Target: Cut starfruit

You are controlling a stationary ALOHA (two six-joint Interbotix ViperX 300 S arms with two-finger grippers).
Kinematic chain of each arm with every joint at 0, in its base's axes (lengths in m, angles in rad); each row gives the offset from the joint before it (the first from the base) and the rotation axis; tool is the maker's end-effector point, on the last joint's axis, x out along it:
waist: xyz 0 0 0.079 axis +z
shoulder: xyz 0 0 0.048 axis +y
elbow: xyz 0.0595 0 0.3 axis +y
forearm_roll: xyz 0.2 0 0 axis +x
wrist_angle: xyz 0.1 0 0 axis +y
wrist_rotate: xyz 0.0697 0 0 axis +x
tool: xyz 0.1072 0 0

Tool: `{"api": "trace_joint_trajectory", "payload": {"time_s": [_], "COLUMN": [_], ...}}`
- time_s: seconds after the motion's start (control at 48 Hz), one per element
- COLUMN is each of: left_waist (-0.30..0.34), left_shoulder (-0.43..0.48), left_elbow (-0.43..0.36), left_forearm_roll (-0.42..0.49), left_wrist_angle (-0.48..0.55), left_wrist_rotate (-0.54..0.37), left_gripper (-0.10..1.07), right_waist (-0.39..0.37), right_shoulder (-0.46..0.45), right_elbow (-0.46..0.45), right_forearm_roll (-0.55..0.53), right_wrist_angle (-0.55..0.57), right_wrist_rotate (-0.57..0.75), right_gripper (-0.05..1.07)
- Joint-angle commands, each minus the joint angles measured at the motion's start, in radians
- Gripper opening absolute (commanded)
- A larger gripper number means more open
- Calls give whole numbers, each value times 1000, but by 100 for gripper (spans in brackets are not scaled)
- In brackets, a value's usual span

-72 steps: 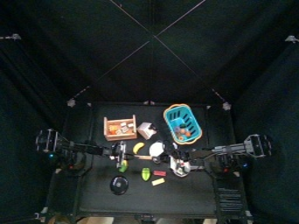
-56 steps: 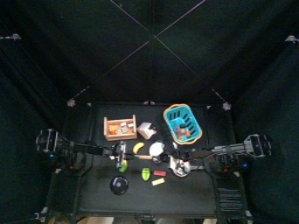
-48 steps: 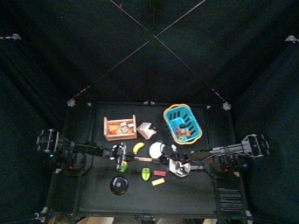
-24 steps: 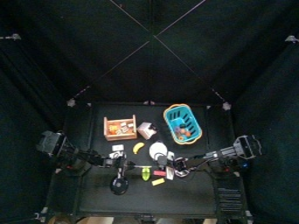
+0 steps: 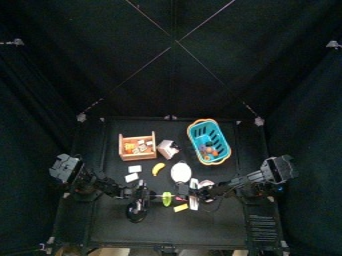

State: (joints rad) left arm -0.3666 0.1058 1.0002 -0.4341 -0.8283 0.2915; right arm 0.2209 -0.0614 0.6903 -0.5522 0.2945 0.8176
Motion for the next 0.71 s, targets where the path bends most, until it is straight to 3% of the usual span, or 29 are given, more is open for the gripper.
{"api": "trace_joint_trajectory", "payload": {"time_s": [0.0,0.396,0.688], "left_waist": [-11,-15,-17], "left_shoulder": [-8,-58,-31], "left_elbow": [-17,-12,-18], "left_forearm_roll": [0,2,0], "left_wrist_angle": [-6,-6,-6], "left_wrist_rotate": [0,2,2], "left_gripper": [38,38,38], "right_waist": [0,28,29], "right_shoulder": [-15,-28,-12], "right_elbow": [-18,-44,-44], "right_forearm_roll": [2,-6,-6], "right_wrist_angle": [2,35,38], "right_wrist_rotate": [5,3,3], "right_gripper": [38,38,38]}}
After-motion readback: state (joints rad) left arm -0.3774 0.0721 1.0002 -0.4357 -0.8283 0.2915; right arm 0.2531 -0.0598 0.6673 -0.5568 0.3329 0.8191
